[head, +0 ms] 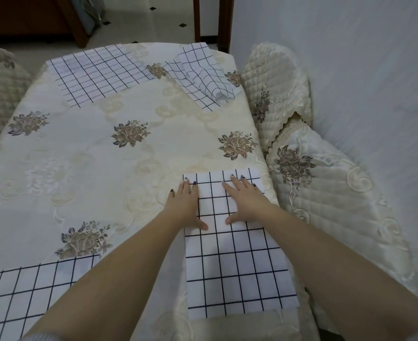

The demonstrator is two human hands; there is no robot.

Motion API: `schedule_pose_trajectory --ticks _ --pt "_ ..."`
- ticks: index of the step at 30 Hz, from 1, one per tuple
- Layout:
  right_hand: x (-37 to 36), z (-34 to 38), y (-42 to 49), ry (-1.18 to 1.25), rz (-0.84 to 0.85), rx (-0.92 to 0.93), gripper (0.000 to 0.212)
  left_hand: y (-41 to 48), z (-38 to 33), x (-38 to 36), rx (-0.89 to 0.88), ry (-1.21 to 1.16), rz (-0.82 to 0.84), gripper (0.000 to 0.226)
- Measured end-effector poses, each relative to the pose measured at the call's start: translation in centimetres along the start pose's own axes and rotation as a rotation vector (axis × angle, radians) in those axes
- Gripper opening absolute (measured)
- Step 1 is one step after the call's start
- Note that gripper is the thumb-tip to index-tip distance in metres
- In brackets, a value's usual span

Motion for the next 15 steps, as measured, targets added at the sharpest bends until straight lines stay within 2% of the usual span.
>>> schedule_pose_trajectory --ticks 9,15 --pt "1.7 -4.0 -2.5 -0.081 -0.017 -0.141 0.119 -0.4 0.2 -0.6 -0.018 -0.045 -0.016 0.126" --pt "1.2 -3.9 -3.7 -0.062 -0.098 -0.201 0.108 -2.4 0.2 -1.5 0.054 -0.191 -0.156 0.113"
Point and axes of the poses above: each hand's wrist, its own y-axis towards the middle knuckle, its own x-axis out of the back of the hand, z = x × y, the point moved 2 cm from there along y, towards the middle knuckle, and after that the axes turned 15 degrees about y, right-handed, at the moved point
